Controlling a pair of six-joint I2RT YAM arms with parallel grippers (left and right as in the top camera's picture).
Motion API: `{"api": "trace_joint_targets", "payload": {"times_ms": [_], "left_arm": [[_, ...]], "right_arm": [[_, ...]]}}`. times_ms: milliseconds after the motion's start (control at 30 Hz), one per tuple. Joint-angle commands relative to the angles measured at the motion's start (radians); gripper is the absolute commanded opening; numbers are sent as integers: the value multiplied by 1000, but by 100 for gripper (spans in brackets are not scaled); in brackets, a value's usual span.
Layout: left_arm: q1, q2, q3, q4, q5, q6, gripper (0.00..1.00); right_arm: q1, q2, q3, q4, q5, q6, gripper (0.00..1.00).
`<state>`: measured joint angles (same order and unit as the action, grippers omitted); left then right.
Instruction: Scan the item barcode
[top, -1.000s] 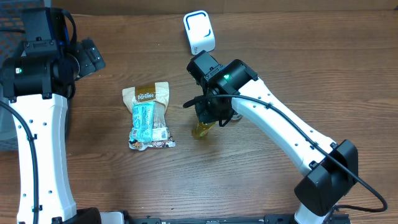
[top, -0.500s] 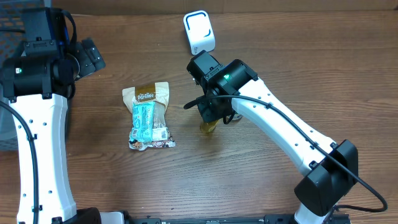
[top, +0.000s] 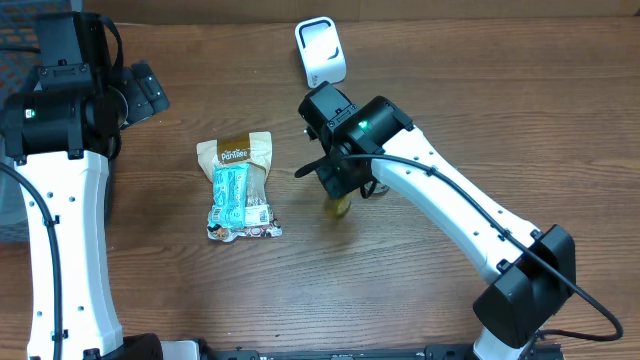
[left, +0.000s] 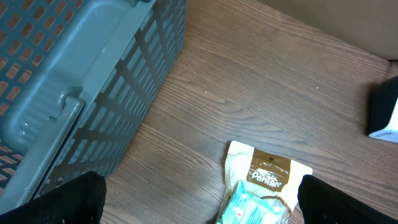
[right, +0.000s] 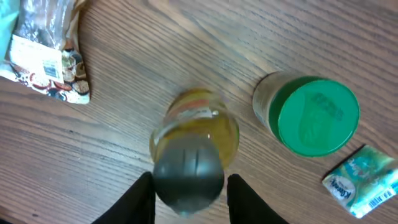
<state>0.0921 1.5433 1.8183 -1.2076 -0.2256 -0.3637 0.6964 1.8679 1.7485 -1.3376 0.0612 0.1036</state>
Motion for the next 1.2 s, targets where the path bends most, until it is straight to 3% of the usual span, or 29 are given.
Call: {"api": "trace_joint_targets", "payload": {"times_ms": [0,67,200,233,433,700,767,867,1167], "left_arm": [[1,1,1,2,-17,-3,100],[1,1,1,2,-17,-3,99],[1,1,1,2,-17,-3,100],[1,1,1,2,-17,-3,100],[1,1,1,2,-17,-3,99],[1,1,1,2,-17,-3,100],[1,1,1,2,-17,-3,100],[1,1,1,2,-17,-3,100],[1,1,1,2,-17,-3,100]], "right_arm": [[6,-18,31,23,13,-34,38],[6,-18,31,24,13,-34,44],[6,-18,31,60,61,40,97],[6,-18,31,77,98,99,100],[-12,-18,48,92,251,511,100],[-13,-18,46,85,113,613,99],[-13,-18,44,47,113,720,91],[-10,-18,28,31,113,835,90],[3,-18,-74,102,109,870,88]]}}
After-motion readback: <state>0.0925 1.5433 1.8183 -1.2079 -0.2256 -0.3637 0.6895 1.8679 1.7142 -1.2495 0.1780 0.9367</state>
